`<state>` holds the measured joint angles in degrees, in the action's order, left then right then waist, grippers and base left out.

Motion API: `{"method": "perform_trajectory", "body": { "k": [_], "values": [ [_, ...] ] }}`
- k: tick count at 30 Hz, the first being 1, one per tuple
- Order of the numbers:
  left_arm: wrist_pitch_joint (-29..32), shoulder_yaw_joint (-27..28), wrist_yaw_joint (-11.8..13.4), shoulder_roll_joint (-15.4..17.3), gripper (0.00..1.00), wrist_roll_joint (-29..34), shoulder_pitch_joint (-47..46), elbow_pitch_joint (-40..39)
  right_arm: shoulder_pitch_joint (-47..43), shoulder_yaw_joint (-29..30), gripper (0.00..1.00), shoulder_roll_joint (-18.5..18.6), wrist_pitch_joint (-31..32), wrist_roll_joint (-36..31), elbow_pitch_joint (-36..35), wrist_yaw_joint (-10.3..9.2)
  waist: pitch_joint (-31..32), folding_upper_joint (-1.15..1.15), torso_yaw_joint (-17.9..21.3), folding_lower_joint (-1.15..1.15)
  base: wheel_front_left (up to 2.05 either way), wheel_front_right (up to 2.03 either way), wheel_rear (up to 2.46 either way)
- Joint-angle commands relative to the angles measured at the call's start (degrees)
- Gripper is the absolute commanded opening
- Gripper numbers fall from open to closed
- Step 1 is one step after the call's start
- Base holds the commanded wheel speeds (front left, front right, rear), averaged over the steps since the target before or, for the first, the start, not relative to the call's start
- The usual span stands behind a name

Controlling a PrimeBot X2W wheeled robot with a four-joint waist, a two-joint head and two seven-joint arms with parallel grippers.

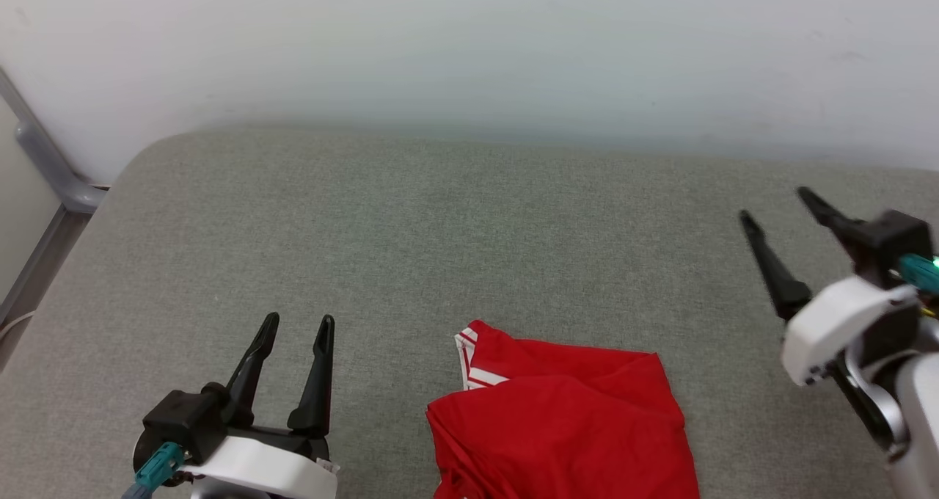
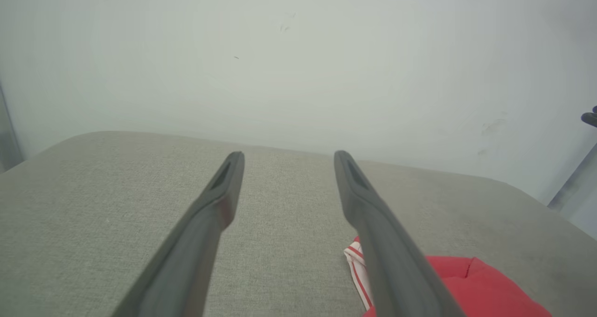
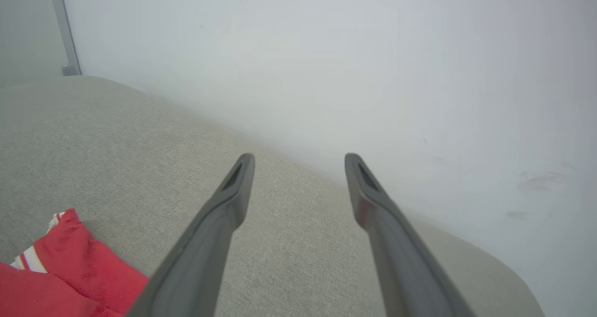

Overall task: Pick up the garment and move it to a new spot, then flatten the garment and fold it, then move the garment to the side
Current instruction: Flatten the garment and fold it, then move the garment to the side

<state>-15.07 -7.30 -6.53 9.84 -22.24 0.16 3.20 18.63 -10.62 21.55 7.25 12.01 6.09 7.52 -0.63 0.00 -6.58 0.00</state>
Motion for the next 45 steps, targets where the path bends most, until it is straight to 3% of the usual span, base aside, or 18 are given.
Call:
{"method": "perform_trajectory", "body": {
  "k": [1, 6, 13, 19, 29, 35, 41, 44, 45],
  "values": [
    [-0.11, 0.13, -0.09, -0.43, 1.00, 0.73, -0.41, -0.54, -2.11, 1.18, 1.00, 0.37, -1.48, -0.53, -0.46, -0.06, -0.21, 0.00, 0.13, 0.00, 0.00, 0.00, 0.00],
    [-0.11, 1.53, -0.51, -1.90, 1.00, 2.32, 0.51, -2.40, -8.91, 8.60, 1.00, -0.76, -7.53, -2.18, -4.14, -0.07, -0.89, 0.00, 0.69, 0.00, 0.00, 0.00, 0.00],
    [-0.11, 2.40, -0.75, -2.72, 1.00, 6.24, 1.93, -3.93, -17.59, 15.78, 1.00, -8.47, -12.54, -3.89, -9.24, -0.07, -1.33, 0.00, 1.21, 0.00, 0.00, 0.00, 0.00],
    [-0.11, 2.28, -0.88, -3.62, 1.00, 8.00, 2.65, -3.58, -20.98, 16.69, 1.00, -13.77, -13.84, -5.20, -10.04, -0.06, -1.25, 0.00, 1.22, 0.00, 0.00, 0.00, 0.00],
    [-0.11, 1.89, -0.96, -3.75, 1.00, 8.48, 2.66, -2.99, -21.25, 15.72, 1.00, -14.02, -12.29, -5.23, -10.00, -0.06, -0.95, 0.00, 0.74, 0.00, 0.00, 0.00, 0.00],
    [-0.11, 1.39, -0.97, -3.33, 1.00, 8.00, 2.36, -2.65, -22.34, 13.12, 1.00, -13.06, -4.41, -1.60, -9.61, -0.06, -1.09, 0.00, 0.20, 0.00, 0.00, 0.00, 0.00],
    [-0.11, 0.85, -0.98, -2.99, 1.00, 7.56, 1.27, -2.17, -23.26, 6.66, 1.00, -9.39, 15.77, 4.24, -10.55, -0.05, -2.78, 0.00, -0.71, 0.00, 0.00, 0.00, 0.00],
    [-0.11, 0.20, -0.98, -2.94, 1.00, 7.43, 0.40, -1.87, -22.58, 5.79, 1.00, -9.13, 23.76, 6.11, -10.60, -0.05, -3.96, 0.00, -1.41, 0.00, 0.00, 0.00, 0.00],
    [-0.11, 0.20, -0.98, -2.94, 1.00, 7.43, 0.40, -1.87, -22.58, 5.79, 1.00, -9.13, 23.76, 6.11, -10.60, -0.05, -3.96, 0.00, -1.41, 0.00, 0.00, 0.00, 0.00]
  ]
}}
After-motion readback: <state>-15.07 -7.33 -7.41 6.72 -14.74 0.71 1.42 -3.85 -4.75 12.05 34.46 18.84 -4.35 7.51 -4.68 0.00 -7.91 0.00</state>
